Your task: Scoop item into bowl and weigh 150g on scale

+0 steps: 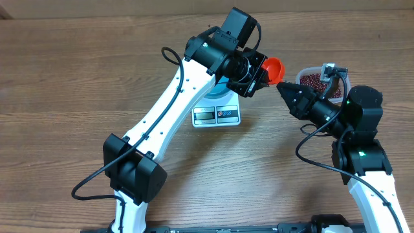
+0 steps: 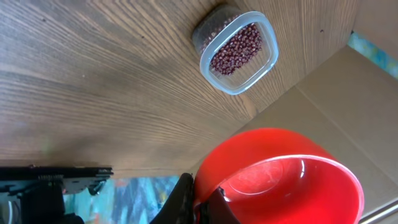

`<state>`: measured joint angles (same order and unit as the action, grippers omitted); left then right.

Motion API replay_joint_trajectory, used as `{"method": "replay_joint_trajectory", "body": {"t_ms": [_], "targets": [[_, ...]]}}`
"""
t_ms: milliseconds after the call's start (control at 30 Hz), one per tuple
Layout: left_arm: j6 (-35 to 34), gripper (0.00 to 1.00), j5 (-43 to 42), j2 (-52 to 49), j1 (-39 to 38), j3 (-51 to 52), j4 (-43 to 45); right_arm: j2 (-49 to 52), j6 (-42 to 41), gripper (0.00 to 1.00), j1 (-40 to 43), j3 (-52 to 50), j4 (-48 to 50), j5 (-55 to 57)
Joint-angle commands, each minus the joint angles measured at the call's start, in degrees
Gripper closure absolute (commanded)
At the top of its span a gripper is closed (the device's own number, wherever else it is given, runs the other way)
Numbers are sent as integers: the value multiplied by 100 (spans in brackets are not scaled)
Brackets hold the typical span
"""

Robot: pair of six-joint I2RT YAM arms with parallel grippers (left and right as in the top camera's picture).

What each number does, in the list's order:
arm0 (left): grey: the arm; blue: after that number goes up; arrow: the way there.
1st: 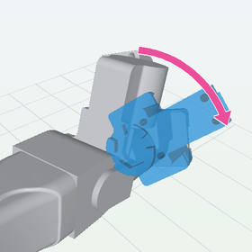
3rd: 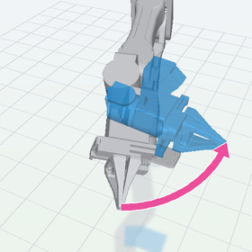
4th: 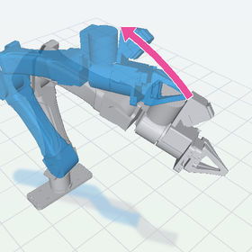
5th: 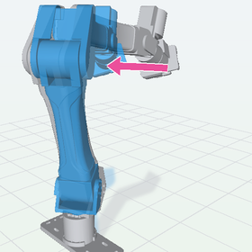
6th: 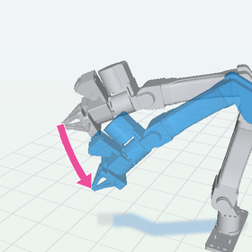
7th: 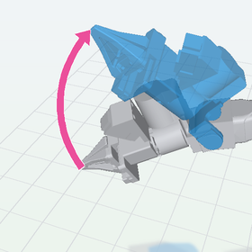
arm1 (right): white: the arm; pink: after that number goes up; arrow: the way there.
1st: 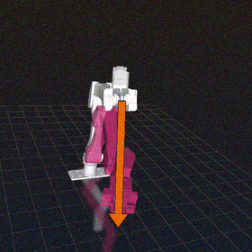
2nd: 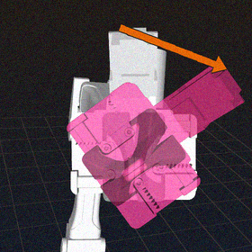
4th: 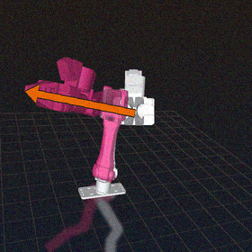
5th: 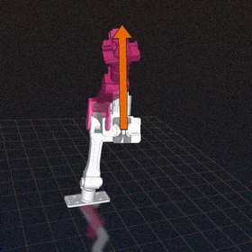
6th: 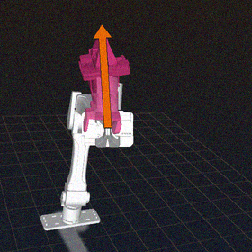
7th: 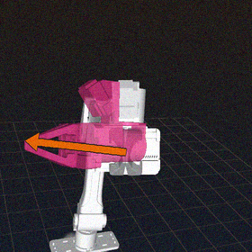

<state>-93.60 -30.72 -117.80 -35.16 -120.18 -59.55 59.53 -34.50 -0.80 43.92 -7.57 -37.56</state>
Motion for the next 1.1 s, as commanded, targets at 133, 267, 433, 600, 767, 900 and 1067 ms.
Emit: {"method": "replay_joint_trajectory", "body": {"t_ms": [133,267,433,600,767,900,1067], "targets": [[1445,60,658,83,343,-116,-15,2,35,96,-20,120,-289,411],[2343,58,708,83,575,-116,284,2,55,96,-20,120,-330,455],[4485,68,-120,114,988,-190,1185,2,205,96,-4,175,-553,531],[6004,59,-385,251,1499,-310,1311,2,704,96,-4,684,-1628,1178],[6970,44,-190,518,1663,-310,1287,116,1119,96,28,1580,-2728,1598],[8052,37,284,1069,1661,-310,1287,675,1670,96,210,2782,-4048,1906],[8181,27,260,1458,1661,-310,1270,1244,2092,96,553,3576,-4889,1910]]}}
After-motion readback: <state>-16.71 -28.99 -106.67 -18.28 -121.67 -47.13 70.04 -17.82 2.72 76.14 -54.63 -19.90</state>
